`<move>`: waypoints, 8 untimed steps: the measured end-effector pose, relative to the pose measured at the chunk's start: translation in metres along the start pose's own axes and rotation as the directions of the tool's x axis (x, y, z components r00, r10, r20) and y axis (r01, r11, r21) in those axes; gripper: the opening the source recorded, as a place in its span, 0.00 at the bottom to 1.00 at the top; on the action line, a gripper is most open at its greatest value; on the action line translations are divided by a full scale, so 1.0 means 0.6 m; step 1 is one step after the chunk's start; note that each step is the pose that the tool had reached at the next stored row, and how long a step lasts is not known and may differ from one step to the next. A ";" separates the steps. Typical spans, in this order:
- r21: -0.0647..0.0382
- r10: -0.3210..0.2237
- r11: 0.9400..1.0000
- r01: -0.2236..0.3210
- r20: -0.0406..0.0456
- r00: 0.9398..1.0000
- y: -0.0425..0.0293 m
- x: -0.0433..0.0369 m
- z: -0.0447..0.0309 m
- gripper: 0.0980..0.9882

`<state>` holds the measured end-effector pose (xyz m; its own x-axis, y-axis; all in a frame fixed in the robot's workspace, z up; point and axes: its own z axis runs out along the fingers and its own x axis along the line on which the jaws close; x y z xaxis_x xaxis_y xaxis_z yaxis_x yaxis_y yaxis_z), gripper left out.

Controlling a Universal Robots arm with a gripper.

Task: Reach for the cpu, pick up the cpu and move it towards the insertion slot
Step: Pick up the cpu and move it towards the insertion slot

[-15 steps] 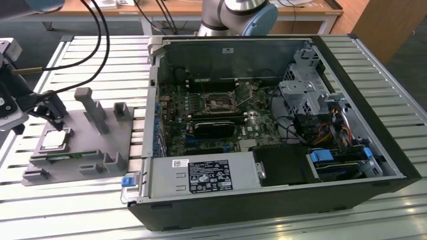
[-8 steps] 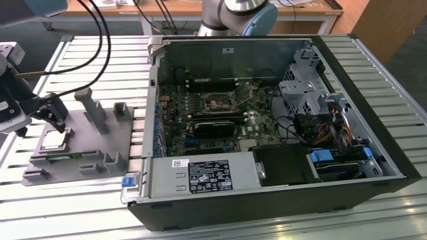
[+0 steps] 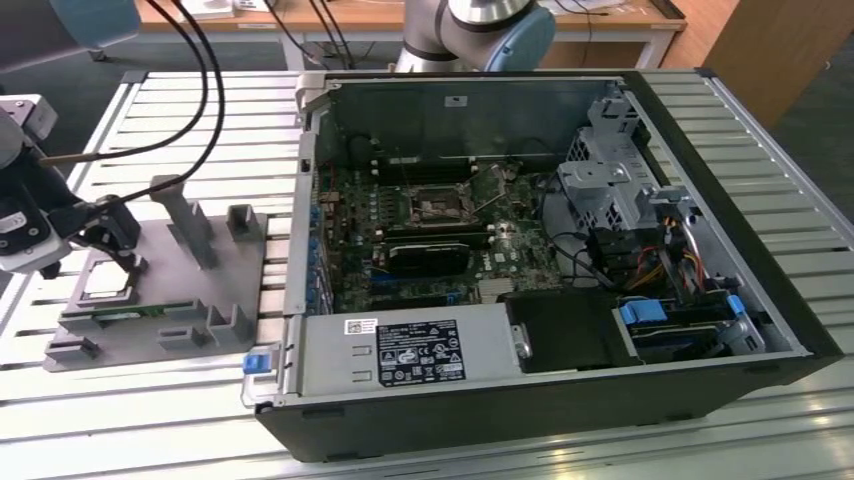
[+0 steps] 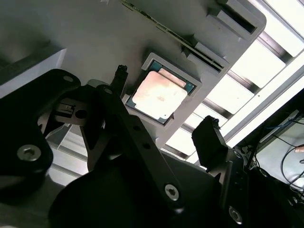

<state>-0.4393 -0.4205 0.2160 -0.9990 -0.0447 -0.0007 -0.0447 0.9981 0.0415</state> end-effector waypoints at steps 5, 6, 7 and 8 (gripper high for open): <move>0.000 -0.001 1.000 0.001 0.000 1.000 0.000 0.000 0.009 0.81; 0.000 -0.001 1.000 0.001 0.000 1.000 0.000 0.000 0.011 0.81; 0.000 -0.002 1.000 0.002 0.000 1.000 -0.001 0.000 0.013 0.81; 0.000 -0.002 1.000 0.002 0.000 1.000 -0.001 0.000 0.014 0.81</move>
<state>-0.4393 -0.4205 0.2075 -0.9989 -0.0467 -0.0007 -0.0467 0.9980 0.0415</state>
